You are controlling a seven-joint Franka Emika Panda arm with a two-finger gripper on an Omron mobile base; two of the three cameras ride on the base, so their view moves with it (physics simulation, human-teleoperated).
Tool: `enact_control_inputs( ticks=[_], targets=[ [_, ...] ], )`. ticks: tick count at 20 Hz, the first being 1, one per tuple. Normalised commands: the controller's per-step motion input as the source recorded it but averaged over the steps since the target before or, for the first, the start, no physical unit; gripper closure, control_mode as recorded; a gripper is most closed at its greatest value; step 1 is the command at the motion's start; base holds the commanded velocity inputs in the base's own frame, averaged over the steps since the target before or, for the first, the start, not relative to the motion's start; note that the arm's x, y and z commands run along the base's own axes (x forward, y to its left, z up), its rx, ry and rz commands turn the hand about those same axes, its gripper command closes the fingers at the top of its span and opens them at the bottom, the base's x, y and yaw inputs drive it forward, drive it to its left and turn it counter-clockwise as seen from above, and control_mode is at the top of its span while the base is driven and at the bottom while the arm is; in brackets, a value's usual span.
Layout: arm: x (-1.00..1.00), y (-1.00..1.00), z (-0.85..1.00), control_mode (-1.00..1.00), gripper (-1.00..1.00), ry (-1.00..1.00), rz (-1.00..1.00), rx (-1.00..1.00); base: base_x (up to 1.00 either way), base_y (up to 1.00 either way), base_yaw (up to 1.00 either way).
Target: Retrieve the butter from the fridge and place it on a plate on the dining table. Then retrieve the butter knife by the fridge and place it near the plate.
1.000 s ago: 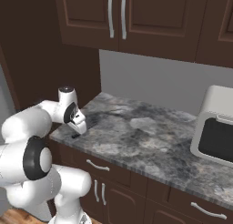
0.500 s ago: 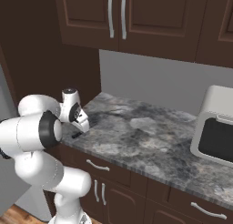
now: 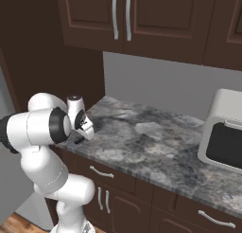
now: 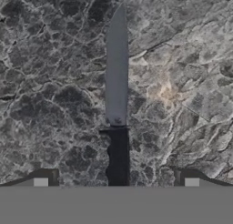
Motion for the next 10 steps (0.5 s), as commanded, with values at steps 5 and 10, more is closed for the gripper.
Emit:
enact_control_inputs(
  ticks=[5,10],
  targets=[
    [0.00,0.00,-0.27,-1.00,-1.00,0.00,0.00,0.00,0.00,0.00,0.00],
    [0.04,0.00,-0.29,-1.00,-1.00,0.00,0.00,0.00,0.00,0.00,0.00]
  ],
)
